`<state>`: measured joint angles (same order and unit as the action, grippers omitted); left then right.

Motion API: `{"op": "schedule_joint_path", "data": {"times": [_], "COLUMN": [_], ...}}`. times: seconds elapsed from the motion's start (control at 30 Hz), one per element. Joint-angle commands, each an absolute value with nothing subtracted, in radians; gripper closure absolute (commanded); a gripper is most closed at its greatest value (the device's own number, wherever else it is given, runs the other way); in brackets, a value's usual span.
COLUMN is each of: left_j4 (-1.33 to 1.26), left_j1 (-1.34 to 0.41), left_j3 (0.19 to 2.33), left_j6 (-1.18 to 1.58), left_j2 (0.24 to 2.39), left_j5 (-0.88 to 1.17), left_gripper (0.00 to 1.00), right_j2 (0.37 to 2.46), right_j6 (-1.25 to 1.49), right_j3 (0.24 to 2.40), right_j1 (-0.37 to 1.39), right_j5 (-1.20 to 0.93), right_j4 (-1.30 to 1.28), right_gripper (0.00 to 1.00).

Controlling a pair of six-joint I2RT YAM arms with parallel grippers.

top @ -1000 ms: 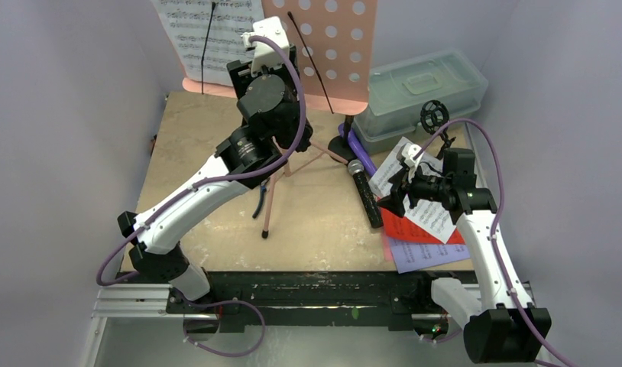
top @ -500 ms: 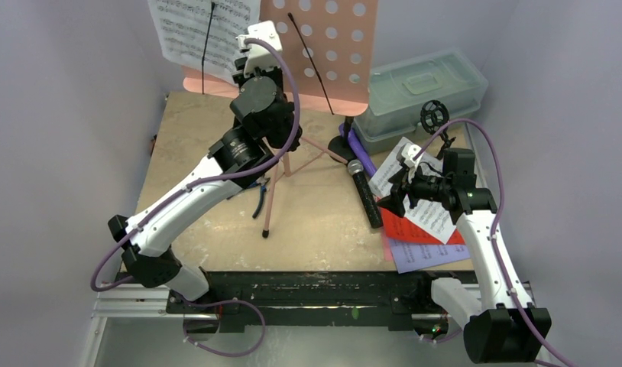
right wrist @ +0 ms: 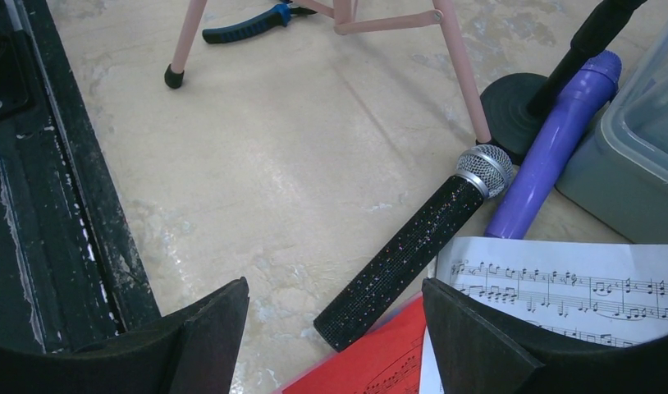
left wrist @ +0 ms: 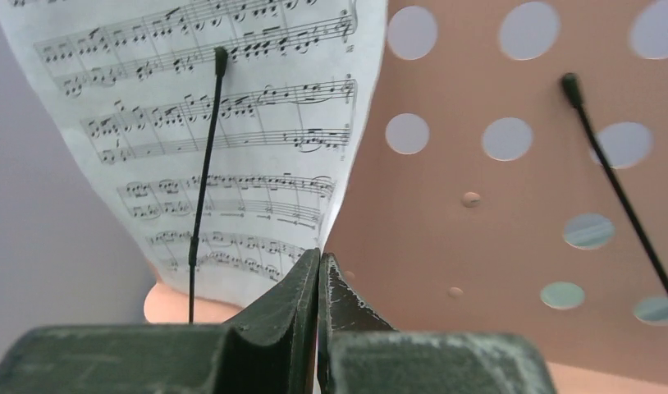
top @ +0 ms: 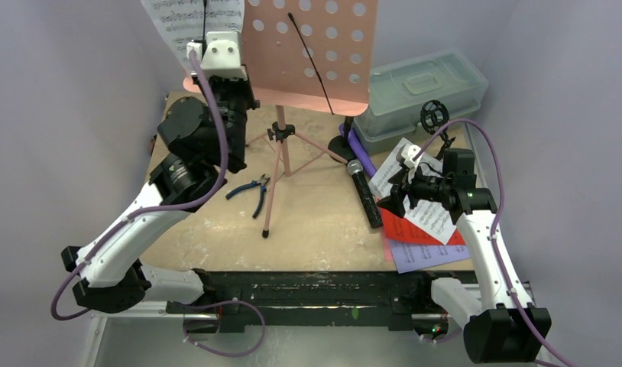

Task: Pack up the instrument practice props
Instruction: Pick up the sheet music from the music stand.

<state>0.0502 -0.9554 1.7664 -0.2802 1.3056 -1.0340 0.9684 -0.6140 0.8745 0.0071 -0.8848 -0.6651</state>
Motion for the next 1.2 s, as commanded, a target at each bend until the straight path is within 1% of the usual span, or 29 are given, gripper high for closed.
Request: {"op": "schedule_joint_path", "data": {"times": [0.0,0.33,0.63,0.83,0.97,1.17], "left_j4": [0.125,0.309,0.396,0.418,0.39,0.226], "left_j1": [-0.948,-0.948,-0.948,-0.948,-0.948,-0.949], "left_j3": [1.723,1.712,1.63,1.5,1.375,1.141], "left_j6": [-0.252,-0.111,0.025,0.155,0.252,0.376], "left_j2": [1.202,1.123,1.025,0.941,0.892,0.858], "left_j5": [-0.717,-0.475,-0.297,-0.163,-0.087,0.017], "left_gripper": [1.0,1.0,1.0,1.0,1.0,1.0], "right_j2": [0.961,0.962,0.963,0.968,0.991,1.055], "right_j6": [-0.633,-0.644,-0.646,-0.653,-0.699,-0.779], "right_j3": [0.87,0.87,0.868,0.872,0.9,1.025], "right_j1": [0.006,0.006,0.006,0.006,0.006,0.007], "right_j5": [-0.91,-0.897,-0.903,-0.943,-1.012,-1.164], "right_j4": [-0.665,-0.673,-0.68,-0.692,-0.75,-0.904], "right_gripper": [0.19,0.19,0.19,0.19,0.19,0.18]}}
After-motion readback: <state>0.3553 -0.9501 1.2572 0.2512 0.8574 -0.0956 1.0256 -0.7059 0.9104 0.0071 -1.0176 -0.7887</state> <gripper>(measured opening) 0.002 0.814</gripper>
